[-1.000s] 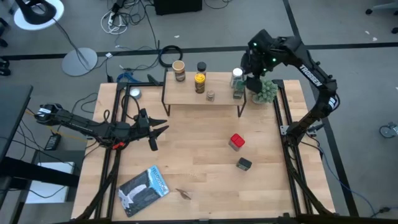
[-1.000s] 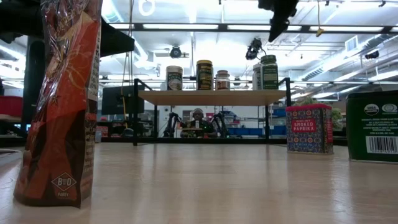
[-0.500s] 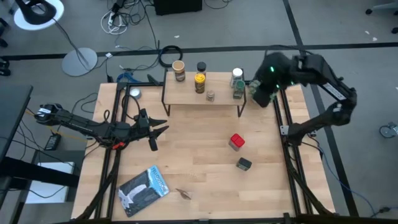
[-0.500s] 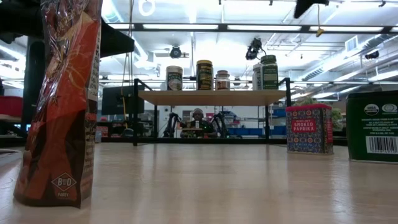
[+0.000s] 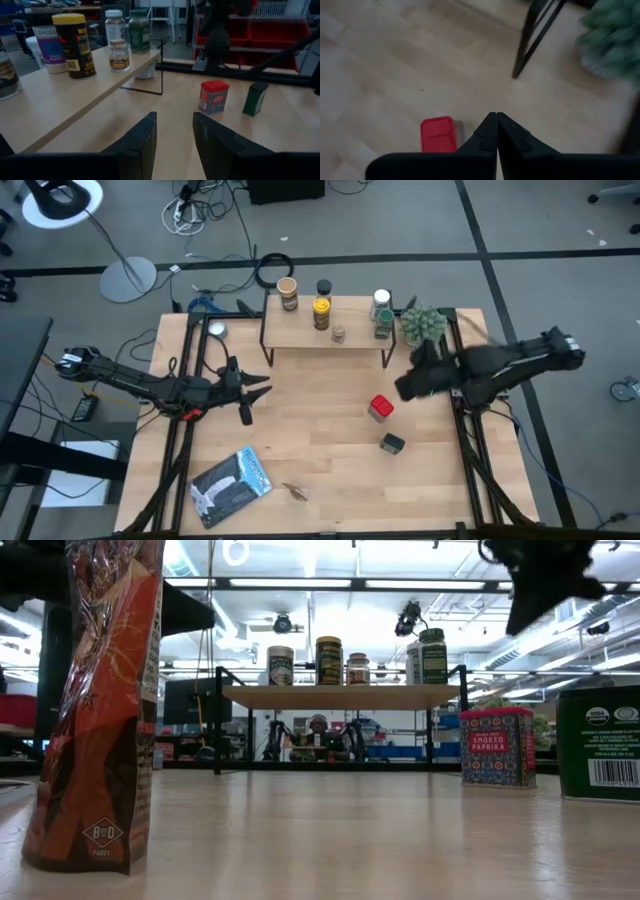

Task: Shelf spices
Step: Put the green seasoning bottle on the shelf aligned with the other white seasoning bottle

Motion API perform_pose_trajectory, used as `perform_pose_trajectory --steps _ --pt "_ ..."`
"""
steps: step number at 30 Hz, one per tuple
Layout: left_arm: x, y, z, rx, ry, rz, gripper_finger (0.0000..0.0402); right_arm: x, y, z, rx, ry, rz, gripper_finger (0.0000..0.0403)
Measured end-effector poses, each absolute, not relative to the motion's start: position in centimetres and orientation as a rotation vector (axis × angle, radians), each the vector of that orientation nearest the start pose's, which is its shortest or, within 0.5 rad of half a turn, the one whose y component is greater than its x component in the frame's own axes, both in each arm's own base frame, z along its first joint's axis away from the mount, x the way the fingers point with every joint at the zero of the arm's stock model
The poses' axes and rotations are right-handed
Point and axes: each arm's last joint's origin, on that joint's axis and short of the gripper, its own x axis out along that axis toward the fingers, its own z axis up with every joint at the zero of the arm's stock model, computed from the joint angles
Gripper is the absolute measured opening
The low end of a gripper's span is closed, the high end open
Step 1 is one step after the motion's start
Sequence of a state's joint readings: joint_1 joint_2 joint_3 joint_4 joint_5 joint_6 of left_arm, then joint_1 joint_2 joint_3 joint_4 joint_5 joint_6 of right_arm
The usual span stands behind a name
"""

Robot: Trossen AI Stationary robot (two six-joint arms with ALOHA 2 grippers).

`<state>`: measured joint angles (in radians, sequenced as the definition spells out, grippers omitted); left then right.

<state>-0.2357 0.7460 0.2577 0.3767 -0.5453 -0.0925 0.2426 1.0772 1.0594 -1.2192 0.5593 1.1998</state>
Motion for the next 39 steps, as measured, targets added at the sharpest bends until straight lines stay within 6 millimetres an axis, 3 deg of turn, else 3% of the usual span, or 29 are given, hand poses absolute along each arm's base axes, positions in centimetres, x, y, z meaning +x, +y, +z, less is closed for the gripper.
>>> perform_pose_trajectory --steps 4,8,15,22,29,34,39 --pt "16.1 -2.3 20.7 -0.033 0.120 0.314 0.0131 18.0 4.6 26.8 0.525 0.696 -0.915 0.0002" --pt "16.1 -2.3 20.7 -0.026 0.125 0.316 0.0131 19.7 5.7 24.3 0.418 0.475 -0.978 0.0002" --pt "16.1 -2.3 20.8 -0.028 0.119 0.318 0.0131 22.2 5.0 20.9 0.213 0.359 -1.086 0.0001" --pt "16.1 -2.3 20.8 -0.002 0.123 0.324 0.0131 22.4 4.7 21.0 0.027 0.281 -1.147 0.0001" --pt "16.1 -2.3 20.7 0.004 0.125 0.331 0.0131 21.3 4.5 22.8 0.047 0.358 -1.071 0.0000" --pt "16.1 -2.3 20.7 0.005 0.129 0.331 0.0131 19.5 4.4 24.8 0.117 0.379 -0.884 0.0000" --pt "16.1 -2.3 20.7 0.006 0.133 0.331 0.0131 16.7 3.2 25.0 0.202 0.228 -0.641 0.0000"
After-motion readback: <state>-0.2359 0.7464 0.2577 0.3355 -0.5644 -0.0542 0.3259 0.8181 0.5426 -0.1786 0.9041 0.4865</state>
